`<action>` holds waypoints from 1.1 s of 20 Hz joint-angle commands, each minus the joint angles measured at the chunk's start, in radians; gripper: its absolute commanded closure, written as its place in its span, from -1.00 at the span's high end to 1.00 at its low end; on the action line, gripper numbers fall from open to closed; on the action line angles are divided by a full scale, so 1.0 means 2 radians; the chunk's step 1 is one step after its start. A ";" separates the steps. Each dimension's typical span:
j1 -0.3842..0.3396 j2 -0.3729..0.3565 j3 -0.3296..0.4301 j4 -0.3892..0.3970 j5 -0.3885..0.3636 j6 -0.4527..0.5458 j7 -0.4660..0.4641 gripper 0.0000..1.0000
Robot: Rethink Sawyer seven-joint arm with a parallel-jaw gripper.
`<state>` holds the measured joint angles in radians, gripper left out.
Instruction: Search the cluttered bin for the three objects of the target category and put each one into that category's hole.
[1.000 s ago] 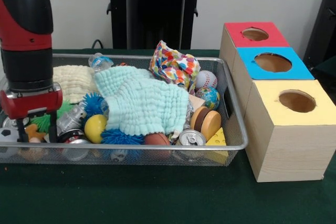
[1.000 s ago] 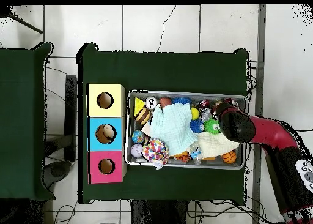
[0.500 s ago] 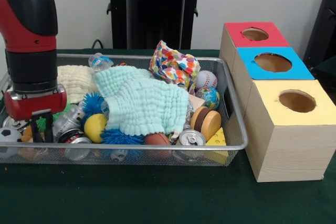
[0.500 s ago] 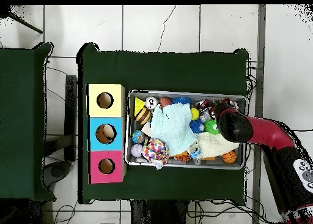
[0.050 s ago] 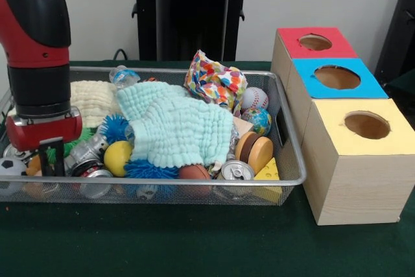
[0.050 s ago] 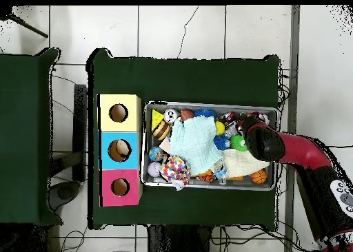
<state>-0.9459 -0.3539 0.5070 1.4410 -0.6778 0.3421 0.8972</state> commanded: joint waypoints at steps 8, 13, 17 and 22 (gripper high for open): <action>-0.004 0.011 0.017 0.006 0.006 0.015 0.024 1.00; -0.005 0.004 0.013 0.006 0.007 0.024 0.022 1.00; -0.017 0.005 0.008 -0.010 -0.005 0.037 -0.008 1.00; -0.041 0.009 0.018 -0.016 -0.015 0.046 -0.048 1.00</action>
<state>-0.9739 -0.3578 0.5079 1.4412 -0.6776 0.3426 0.8974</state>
